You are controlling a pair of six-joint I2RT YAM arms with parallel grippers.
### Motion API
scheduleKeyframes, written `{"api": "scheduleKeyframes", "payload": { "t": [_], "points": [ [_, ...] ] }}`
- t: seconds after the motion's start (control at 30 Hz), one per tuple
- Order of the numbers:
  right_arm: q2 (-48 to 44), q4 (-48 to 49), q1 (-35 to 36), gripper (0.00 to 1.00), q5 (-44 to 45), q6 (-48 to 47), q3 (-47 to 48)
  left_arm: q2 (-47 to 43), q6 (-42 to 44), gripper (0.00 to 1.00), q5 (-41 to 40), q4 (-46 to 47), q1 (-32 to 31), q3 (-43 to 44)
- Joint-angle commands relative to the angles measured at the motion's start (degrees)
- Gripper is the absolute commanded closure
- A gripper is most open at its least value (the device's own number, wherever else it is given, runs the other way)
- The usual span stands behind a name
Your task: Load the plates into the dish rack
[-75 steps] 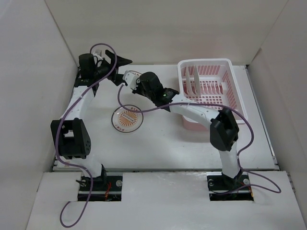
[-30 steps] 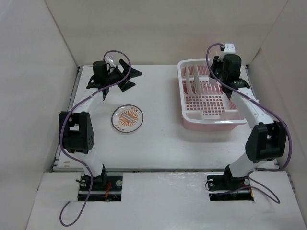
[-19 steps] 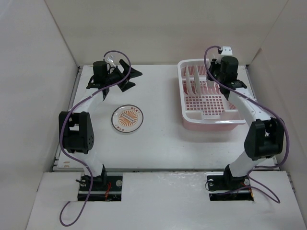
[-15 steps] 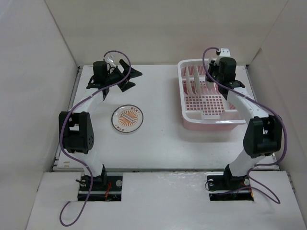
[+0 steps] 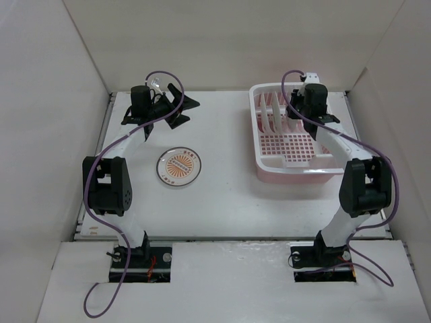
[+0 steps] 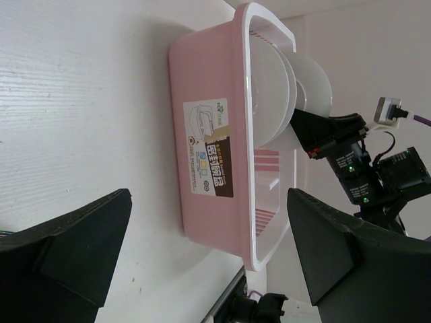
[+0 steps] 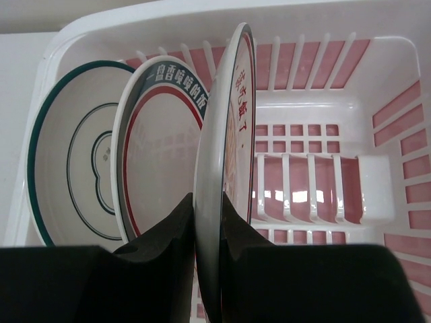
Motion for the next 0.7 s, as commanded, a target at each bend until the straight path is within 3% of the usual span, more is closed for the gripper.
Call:
{"api": "scheduleKeyframes", "payload": {
  "t": [0.0, 0.67],
  "points": [
    [-0.15, 4.99, -0.08, 1.00, -0.14, 0.53, -0.16, -3.77, 1.13, 0.00, 0.48, 1.91, 0.27, -0.14],
    [3.28, 0.77, -0.08, 0.95, 1.00, 0.00, 2.13, -2.71, 1.66, 0.00, 1.53, 1.38, 0.27, 0.91]
  ]
}}
